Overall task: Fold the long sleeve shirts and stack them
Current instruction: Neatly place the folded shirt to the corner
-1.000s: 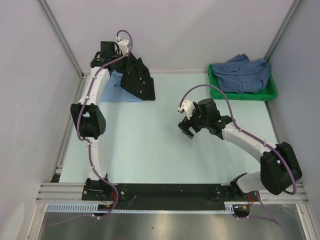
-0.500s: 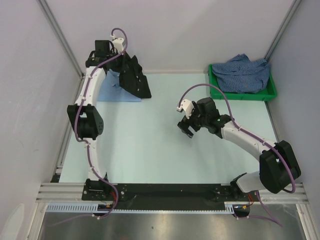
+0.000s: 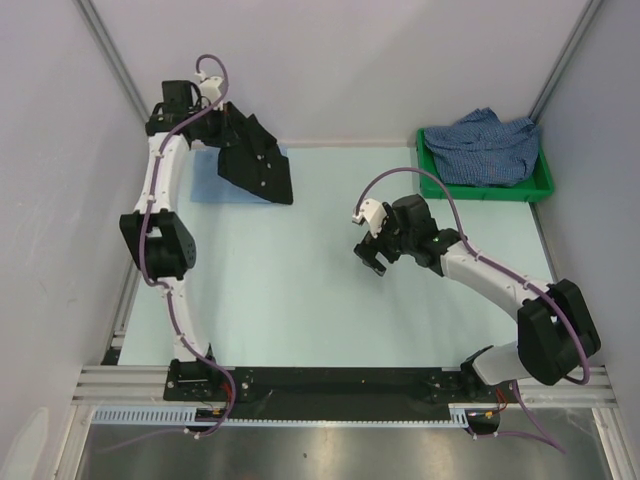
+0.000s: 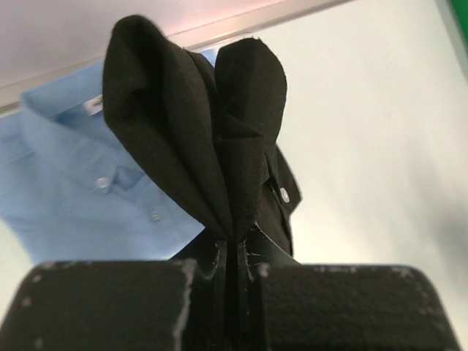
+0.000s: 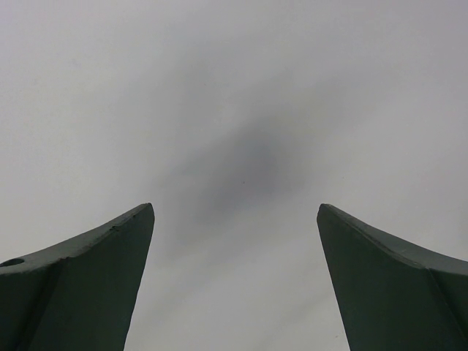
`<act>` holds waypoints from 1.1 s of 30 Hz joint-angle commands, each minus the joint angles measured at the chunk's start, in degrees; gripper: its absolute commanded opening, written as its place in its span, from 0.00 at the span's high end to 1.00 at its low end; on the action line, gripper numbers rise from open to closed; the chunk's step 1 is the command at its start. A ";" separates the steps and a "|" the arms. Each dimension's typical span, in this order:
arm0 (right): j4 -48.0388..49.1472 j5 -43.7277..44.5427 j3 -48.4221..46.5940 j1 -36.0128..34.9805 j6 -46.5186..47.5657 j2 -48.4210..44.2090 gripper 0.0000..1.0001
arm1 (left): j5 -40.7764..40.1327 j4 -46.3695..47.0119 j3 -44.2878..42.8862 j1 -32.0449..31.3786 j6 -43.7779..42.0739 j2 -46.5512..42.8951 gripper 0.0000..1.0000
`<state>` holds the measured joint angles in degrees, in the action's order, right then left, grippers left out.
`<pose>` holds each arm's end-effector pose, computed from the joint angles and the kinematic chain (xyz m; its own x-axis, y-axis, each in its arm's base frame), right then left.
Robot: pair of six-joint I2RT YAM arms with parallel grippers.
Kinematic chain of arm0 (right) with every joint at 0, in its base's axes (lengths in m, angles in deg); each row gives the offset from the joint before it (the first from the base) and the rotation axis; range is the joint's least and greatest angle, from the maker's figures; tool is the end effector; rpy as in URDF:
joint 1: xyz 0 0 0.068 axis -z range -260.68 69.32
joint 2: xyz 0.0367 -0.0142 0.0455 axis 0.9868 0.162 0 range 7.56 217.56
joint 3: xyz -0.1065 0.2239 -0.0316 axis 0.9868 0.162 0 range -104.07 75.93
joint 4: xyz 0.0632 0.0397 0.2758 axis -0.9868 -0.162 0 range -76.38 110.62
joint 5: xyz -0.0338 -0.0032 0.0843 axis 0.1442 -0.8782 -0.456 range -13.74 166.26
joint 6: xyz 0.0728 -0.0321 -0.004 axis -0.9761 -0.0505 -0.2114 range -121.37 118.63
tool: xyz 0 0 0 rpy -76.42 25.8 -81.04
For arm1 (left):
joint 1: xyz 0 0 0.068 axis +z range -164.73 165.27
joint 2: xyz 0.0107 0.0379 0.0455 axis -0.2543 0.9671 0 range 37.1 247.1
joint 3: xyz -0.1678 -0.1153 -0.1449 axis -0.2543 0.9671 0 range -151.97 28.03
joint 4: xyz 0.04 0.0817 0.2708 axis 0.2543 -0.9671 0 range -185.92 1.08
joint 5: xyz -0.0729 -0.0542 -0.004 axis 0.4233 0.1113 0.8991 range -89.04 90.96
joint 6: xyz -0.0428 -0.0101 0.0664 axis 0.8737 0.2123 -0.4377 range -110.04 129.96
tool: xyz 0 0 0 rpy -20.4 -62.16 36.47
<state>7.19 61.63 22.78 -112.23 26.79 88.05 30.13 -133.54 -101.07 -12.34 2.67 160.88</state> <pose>0.2931 0.2004 0.1878 -0.1748 -0.6432 -0.7455 -0.8527 0.4775 -0.2120 0.5221 -0.0116 0.3131 -0.5847 0.0865 -0.8066 0.4179 0.8844 -0.2080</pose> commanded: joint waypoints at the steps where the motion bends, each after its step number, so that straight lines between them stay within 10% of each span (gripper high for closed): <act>1: 0.51 0.57 -3.37 -0.62 1.10 1.25 0.00 | 2.38 4.70 -3.09 2.35 -1.50 1.19 1.00; 33: -0.89 1.36 -6.71 -1.06 1.72 5.38 0.00 | 13.73 20.44 -4.58 10.53 -14.07 14.99 0.84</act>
<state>6.03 62.35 18.87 -113.19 27.84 92.99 42.70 -117.87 -103.02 -2.52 -10.18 174.92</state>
